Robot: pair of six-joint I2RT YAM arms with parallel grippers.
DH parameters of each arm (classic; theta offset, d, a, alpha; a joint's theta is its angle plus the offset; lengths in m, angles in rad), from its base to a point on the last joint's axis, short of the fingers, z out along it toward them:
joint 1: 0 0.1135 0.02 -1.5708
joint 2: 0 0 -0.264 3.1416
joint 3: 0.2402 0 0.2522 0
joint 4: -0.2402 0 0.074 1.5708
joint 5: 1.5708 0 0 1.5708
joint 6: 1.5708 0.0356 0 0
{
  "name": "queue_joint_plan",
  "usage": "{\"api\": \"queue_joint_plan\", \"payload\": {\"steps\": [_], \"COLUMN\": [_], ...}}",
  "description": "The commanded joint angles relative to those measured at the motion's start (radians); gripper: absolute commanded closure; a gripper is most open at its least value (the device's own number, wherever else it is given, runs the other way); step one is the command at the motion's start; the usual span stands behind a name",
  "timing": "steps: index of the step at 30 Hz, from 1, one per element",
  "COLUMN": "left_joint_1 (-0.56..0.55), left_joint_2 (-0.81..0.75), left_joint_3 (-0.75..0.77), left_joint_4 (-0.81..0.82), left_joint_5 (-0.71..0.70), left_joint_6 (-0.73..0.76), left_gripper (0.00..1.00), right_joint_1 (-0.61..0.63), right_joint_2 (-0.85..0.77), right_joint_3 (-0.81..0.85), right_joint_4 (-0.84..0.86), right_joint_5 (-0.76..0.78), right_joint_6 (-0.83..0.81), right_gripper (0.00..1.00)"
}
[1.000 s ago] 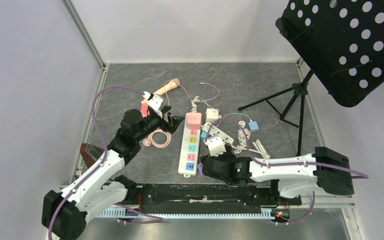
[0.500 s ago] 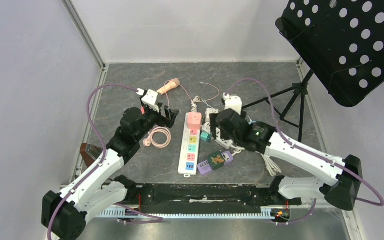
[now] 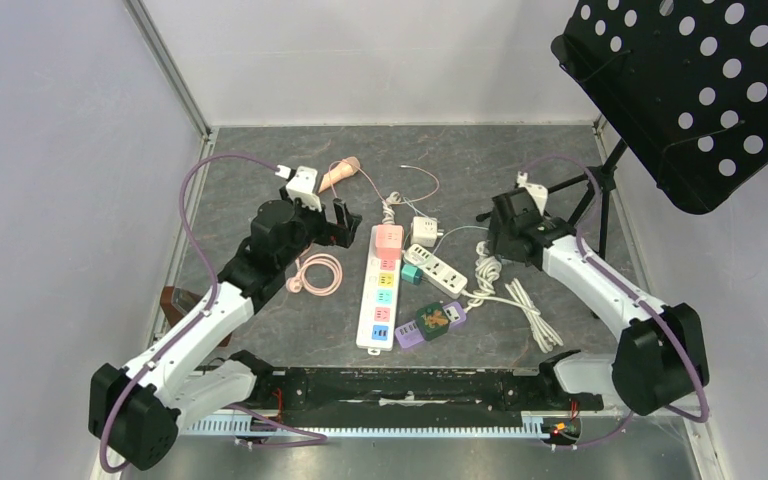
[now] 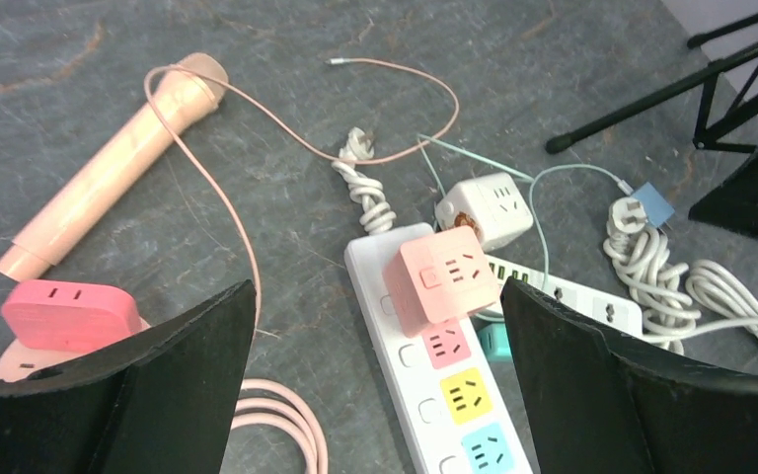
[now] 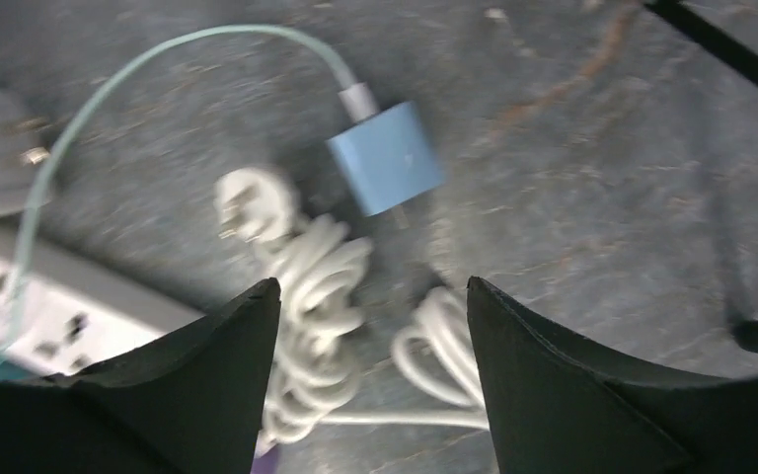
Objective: Insert the plug
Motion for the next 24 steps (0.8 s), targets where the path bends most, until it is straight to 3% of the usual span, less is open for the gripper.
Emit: {"api": "queue_joint_plan", "payload": {"steps": [1,5,11,15,19,24], "left_joint_1": [0.0,0.0,0.001,0.0,0.001,0.0], "left_joint_2": [0.019,0.043,0.063,0.068,0.066,0.072], "left_joint_3": [0.074,0.096,0.113,0.126,0.134,0.135], "left_joint_4": [0.005,0.0,-0.011,-0.014,-0.047,-0.043], "left_joint_5": [0.064,0.051,0.056,0.066,0.073,0.066], "left_joint_6": [-0.045,-0.018,-0.001,0.002,0.024,0.037], "left_gripper": [0.01,0.02,0.02,0.02,0.02,0.02], "right_joint_1": [-0.102,-0.128,-0.164,-0.18,-0.184,-0.205], "right_joint_2": [-0.011,0.044,0.162,0.238,0.289,0.33], "right_joint_3": [-0.044,-0.065,-0.04,-0.02,-0.006,0.003], "right_joint_4": [0.101,0.146,0.154,0.181,0.225,0.258], "right_joint_5": [0.041,0.031,-0.033,-0.094,-0.149,-0.255], "right_joint_6": [-0.108,-0.164,-0.272,-0.317,-0.348,-0.375], "right_gripper": [0.35,0.47,0.26,0.2,0.25,0.4]}}
